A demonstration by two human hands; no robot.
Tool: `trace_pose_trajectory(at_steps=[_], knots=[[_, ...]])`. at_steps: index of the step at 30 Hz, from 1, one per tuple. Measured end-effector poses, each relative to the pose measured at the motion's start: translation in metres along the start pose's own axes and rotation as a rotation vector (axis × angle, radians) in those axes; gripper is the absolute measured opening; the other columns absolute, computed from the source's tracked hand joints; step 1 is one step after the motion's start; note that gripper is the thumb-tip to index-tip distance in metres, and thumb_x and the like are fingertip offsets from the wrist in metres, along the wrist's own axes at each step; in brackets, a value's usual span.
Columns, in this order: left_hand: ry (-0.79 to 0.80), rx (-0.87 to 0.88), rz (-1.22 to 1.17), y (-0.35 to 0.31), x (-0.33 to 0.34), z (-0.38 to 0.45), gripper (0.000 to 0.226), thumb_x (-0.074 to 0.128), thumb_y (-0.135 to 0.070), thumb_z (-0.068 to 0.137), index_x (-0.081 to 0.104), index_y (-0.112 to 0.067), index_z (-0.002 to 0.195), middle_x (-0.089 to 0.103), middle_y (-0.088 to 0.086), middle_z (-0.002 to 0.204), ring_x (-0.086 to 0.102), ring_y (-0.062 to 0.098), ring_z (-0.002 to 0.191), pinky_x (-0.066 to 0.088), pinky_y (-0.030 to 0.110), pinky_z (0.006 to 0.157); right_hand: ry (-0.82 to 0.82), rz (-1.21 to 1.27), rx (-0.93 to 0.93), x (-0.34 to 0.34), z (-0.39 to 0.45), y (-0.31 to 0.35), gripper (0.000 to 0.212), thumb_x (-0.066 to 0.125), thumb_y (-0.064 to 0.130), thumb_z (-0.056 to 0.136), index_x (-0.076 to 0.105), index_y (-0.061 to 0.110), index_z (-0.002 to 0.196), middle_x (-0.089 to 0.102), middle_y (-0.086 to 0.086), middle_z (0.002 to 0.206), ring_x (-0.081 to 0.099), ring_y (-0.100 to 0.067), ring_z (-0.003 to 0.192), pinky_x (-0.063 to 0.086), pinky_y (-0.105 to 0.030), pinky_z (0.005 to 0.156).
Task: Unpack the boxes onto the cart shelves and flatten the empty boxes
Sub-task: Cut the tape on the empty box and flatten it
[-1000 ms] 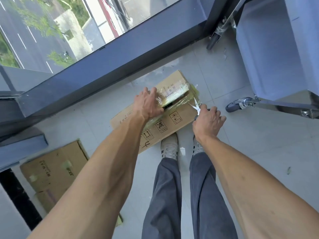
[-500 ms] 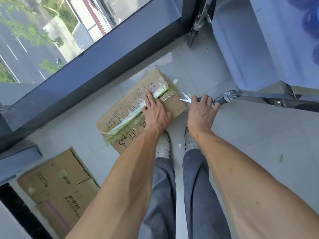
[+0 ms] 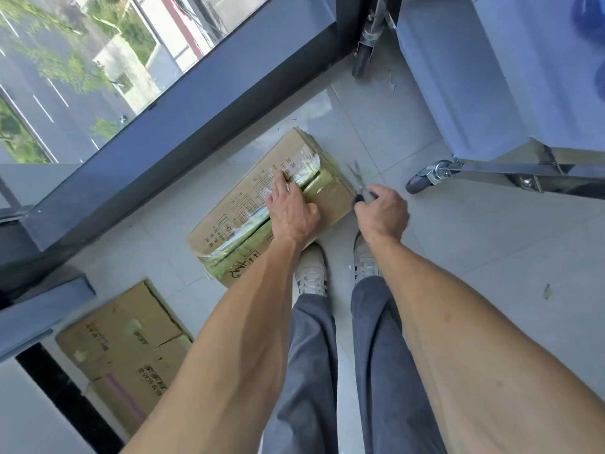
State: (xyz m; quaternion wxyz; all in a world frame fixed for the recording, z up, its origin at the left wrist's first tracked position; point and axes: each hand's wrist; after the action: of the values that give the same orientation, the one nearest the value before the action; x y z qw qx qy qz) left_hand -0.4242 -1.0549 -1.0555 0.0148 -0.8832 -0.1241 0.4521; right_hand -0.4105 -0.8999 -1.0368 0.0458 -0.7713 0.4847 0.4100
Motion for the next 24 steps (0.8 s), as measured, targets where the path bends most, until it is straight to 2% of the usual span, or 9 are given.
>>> trace_pose_trajectory(at_steps=[1, 2, 4, 7, 10, 13, 15, 20, 24], knots=[[-0.002, -0.003, 0.003, -0.001, 0.0, -0.001, 0.026, 0.051, -0.016, 0.076, 0.051, -0.006, 0.1, 0.014, 0.017, 0.163, 0.027, 0.034, 0.144, 0.027, 0.051, 0.116, 0.095, 0.098, 0.037, -0.001, -0.003, 0.002, 0.004, 0.065, 0.019, 0.063, 0.067, 0.02, 0.067, 0.055, -0.001, 0.062, 0.051, -0.032, 0.075, 0.041, -0.031, 0.068], [-0.001, -0.01, 0.002, -0.001, 0.0, -0.001, 0.026, 0.052, -0.016, 0.077, 0.052, -0.005, 0.1, 0.014, 0.017, 0.163, 0.027, 0.034, 0.144, 0.027, 0.05, 0.116, 0.167, 0.158, 0.07, -0.002, -0.006, 0.006, 0.006, 0.065, 0.023, 0.057, 0.064, 0.018, 0.06, 0.047, 0.001, 0.052, 0.048, -0.029, 0.068, 0.04, -0.03, 0.062], [0.004, -0.015, 0.0, -0.001, -0.002, -0.001, 0.02, 0.052, -0.015, 0.077, 0.05, -0.007, 0.096, 0.015, 0.017, 0.162, 0.03, 0.034, 0.143, 0.027, 0.05, 0.116, 0.253, 0.267, 0.163, -0.007, -0.007, 0.013, 0.018, 0.064, 0.032, 0.051, 0.064, 0.014, 0.056, 0.048, 0.001, 0.045, 0.049, -0.026, 0.062, 0.04, -0.03, 0.056], [0.026, -0.011, 0.005, 0.0, -0.007, 0.001, 0.013, 0.051, -0.012, 0.077, 0.049, -0.009, 0.09, 0.018, 0.015, 0.161, 0.039, 0.034, 0.136, 0.031, 0.05, 0.114, 0.314, 0.485, 0.327, -0.015, -0.001, 0.02, 0.032, 0.069, 0.037, 0.052, 0.072, 0.008, 0.063, 0.066, -0.004, 0.056, 0.059, -0.022, 0.057, 0.049, -0.037, 0.06], [0.059, -0.025, -0.021, 0.001, -0.012, 0.003, 0.01, 0.05, -0.011, 0.075, 0.05, -0.009, 0.085, 0.021, 0.013, 0.161, 0.045, 0.033, 0.128, 0.034, 0.05, 0.11, 0.323, 0.691, 0.43, -0.024, 0.011, 0.027, 0.014, 0.07, 0.03, 0.057, 0.07, 0.017, 0.06, 0.065, -0.002, 0.064, 0.053, -0.02, 0.045, 0.042, -0.025, 0.044], [0.069, -0.024, -0.034, 0.001, -0.015, 0.004, 0.007, 0.049, -0.009, 0.074, 0.05, -0.008, 0.082, 0.024, 0.011, 0.16, 0.053, 0.031, 0.11, 0.044, 0.05, 0.1, 0.336, 0.719, 0.457, -0.026, 0.02, 0.03, 0.008, 0.07, 0.028, 0.061, 0.069, 0.02, 0.059, 0.066, -0.002, 0.067, 0.051, -0.02, 0.043, 0.039, -0.021, 0.04], [0.056, -0.03, -0.049, 0.0, -0.014, 0.004, 0.007, 0.049, -0.007, 0.074, 0.047, -0.008, 0.081, 0.027, 0.01, 0.158, 0.054, 0.032, 0.105, 0.047, 0.049, 0.095, 0.354, 0.712, 0.463, -0.021, 0.023, 0.035, 0.008, 0.071, 0.026, 0.06, 0.068, 0.019, 0.06, 0.063, 0.0, 0.065, 0.051, -0.02, 0.043, 0.039, -0.021, 0.041], [0.047, -0.06, -0.044, 0.001, -0.009, 0.008, 0.016, 0.05, -0.008, 0.075, 0.044, -0.012, 0.09, 0.016, 0.009, 0.164, 0.044, 0.034, 0.131, 0.039, 0.05, 0.107, 0.389, 0.757, 0.475, -0.008, 0.021, 0.043, 0.02, 0.075, 0.022, 0.057, 0.066, 0.01, 0.07, 0.057, -0.001, 0.055, 0.051, -0.019, 0.043, 0.04, -0.022, 0.042], [0.077, -0.046, -0.011, 0.002, -0.01, 0.011, 0.014, 0.052, -0.01, 0.072, 0.046, -0.011, 0.084, 0.019, 0.009, 0.163, 0.049, 0.033, 0.121, 0.043, 0.051, 0.102, 0.448, 0.675, 0.413, -0.013, 0.015, 0.028, 0.011, 0.076, 0.013, 0.069, 0.068, 0.006, 0.075, 0.063, -0.007, 0.052, 0.052, -0.014, 0.039, 0.032, -0.014, 0.034]])
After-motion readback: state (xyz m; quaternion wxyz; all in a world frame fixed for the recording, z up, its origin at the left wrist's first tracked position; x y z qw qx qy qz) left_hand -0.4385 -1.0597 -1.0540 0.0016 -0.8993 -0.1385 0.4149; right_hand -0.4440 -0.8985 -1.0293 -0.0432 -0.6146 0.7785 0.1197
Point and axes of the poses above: each hand's wrist, its own z-axis towards the middle knuckle, its own x-axis out of the palm, y = z × x
